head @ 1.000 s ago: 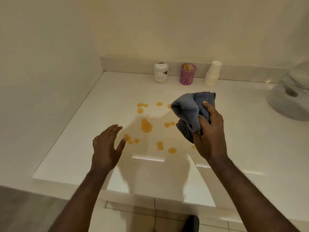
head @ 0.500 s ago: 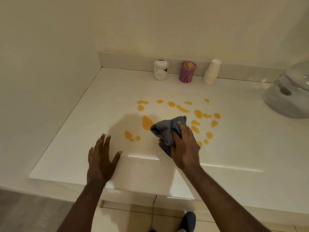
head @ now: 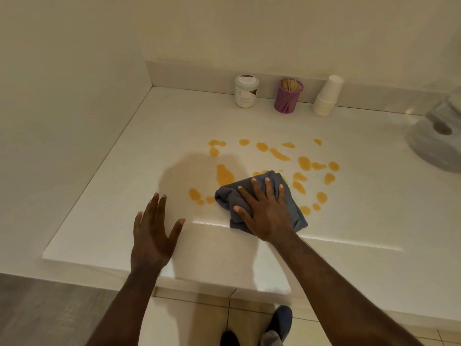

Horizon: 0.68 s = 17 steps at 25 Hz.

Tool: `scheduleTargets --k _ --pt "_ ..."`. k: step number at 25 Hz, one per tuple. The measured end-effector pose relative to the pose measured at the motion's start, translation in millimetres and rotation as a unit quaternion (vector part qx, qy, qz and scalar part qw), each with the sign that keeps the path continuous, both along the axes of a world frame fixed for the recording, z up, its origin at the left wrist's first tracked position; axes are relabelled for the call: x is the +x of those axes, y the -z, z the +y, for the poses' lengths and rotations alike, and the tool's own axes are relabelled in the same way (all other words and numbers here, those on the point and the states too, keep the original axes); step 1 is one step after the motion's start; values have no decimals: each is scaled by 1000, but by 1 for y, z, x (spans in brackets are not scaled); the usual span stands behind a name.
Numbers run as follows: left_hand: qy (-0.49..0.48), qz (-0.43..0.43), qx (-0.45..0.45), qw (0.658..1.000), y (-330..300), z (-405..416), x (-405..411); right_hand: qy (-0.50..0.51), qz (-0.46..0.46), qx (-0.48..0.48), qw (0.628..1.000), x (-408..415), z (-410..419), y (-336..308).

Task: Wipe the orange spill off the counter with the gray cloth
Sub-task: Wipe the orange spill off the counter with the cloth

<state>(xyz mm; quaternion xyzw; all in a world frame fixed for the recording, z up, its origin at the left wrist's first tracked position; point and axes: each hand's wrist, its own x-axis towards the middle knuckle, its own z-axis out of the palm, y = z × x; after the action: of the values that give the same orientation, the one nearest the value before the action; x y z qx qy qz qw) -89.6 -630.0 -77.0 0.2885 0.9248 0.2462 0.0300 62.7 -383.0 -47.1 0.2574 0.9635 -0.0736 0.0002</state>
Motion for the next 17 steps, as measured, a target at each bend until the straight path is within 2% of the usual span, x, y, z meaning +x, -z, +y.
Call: scheduleTargets --k 3,8,12,17 --pt "4 11 3 1000 0 1 -1 18 -17 -13 1000 2 -1 13" --pt "33 17 -16 999 1 6 -4 38 41 -14 998 11 -3 23" --pt "47 7 -69 996 4 8 -8 43 7 -15 999 -11 -17 27" --pt "57 14 -94 994 1 7 -8 126 5 -38 991 -30 1 23"
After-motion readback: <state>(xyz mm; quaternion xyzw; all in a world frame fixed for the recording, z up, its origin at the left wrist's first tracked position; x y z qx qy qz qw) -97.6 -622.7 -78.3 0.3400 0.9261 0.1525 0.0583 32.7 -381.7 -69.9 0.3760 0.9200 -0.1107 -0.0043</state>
